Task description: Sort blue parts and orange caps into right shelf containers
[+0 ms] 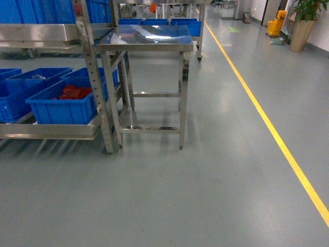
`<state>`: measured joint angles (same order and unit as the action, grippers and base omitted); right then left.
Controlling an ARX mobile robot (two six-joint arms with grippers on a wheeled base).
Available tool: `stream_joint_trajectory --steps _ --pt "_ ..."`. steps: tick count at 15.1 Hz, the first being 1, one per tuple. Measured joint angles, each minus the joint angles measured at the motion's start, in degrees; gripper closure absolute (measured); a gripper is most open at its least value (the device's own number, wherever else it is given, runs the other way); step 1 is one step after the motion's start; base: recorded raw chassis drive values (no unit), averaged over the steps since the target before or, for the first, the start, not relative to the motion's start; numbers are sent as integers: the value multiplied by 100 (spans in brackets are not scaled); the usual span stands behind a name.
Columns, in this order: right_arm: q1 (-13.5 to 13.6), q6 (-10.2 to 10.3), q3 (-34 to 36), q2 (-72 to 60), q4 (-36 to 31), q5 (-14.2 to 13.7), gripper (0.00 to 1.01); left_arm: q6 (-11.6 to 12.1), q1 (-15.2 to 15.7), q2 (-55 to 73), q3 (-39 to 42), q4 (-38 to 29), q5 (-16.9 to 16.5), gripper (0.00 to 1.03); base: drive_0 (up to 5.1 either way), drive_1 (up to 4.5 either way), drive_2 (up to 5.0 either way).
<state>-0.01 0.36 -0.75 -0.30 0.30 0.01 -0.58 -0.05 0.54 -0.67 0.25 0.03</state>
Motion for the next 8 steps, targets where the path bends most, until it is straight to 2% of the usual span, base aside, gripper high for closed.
stream_joint_trajectory --steps 8 --pt "0 0 0 0 -2 0 58 0 0 0 0 20 2 62 9 434 -417"
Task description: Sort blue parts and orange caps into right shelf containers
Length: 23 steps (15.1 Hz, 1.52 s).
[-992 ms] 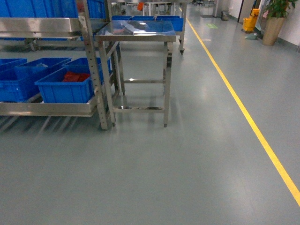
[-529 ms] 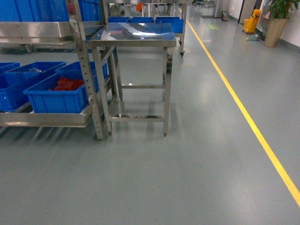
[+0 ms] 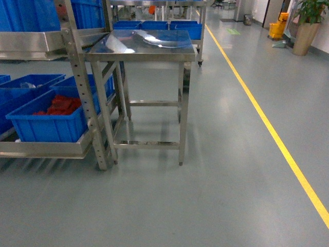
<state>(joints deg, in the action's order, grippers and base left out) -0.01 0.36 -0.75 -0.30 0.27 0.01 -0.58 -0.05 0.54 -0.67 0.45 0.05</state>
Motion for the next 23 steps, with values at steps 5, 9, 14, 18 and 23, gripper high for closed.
stream_joint_trajectory --steps 5,9,14,18,23 --pt "0 0 0 0 4 0 58 0 0 0 0 -11 -4 62 6 432 -419" --pt "0 0 0 0 -4 2 58 0 0 0 0 -11 -4 62 2 428 -424" --pt "0 0 0 0 2 0 58 0 0 0 0 -11 0 62 -8 418 -433" --pt "0 0 0 -2 15 0 58 0 0 0 0 -2 -4 62 8 434 -418" --pt "0 0 0 0 9 0 58 0 0 0 0 -4 -2 62 8 348 -333"
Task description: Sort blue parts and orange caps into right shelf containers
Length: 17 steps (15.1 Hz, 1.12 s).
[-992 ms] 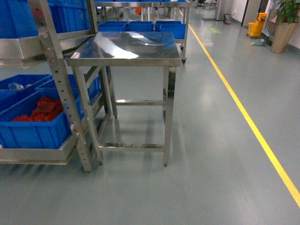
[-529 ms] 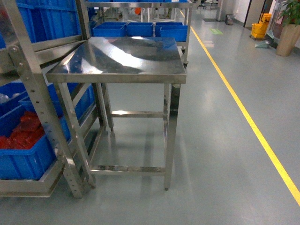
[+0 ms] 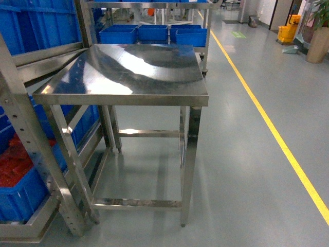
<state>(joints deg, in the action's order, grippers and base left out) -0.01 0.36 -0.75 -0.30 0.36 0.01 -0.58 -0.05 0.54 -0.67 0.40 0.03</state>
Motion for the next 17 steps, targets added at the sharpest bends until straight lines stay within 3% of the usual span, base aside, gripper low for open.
stream_joint_trajectory --steps 2,17 --pt "0 0 0 -2 13 0 58 0 0 0 0 11 0 62 0 0 0" --pt "0 0 0 0 7 0 58 0 0 0 0 -2 -4 62 -487 228 262"
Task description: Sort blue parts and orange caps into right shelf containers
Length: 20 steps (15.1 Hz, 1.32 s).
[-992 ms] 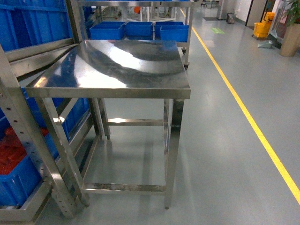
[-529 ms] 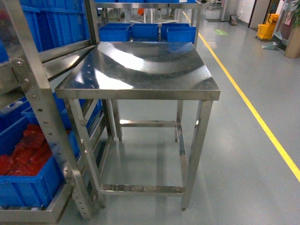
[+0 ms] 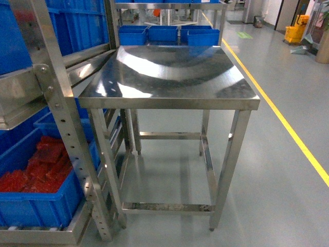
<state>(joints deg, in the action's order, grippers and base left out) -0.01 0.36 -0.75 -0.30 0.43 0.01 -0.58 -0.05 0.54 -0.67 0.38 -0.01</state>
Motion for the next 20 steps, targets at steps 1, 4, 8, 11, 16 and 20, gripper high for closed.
stream_joint_trajectory --steps 1,4,8,11,16,20 --pt "0 0 0 0 -11 -2 58 0 0 0 0 -11 4 62 -491 241 241" --pt "0 0 0 0 -7 0 58 0 0 0 0 7 11 62 -482 255 255" --pt "0 0 0 0 -4 0 58 0 0 0 0 7 0 62 -484 252 252" --pt "0 0 0 0 -4 0 58 0 0 0 0 -20 2 62 -497 239 239" --pt "0 0 0 0 -4 0 58 0 0 0 0 0 2 62 -497 240 240" --pt "0 0 0 0 0 2 58 0 0 0 0 4 2 62 -502 234 234"
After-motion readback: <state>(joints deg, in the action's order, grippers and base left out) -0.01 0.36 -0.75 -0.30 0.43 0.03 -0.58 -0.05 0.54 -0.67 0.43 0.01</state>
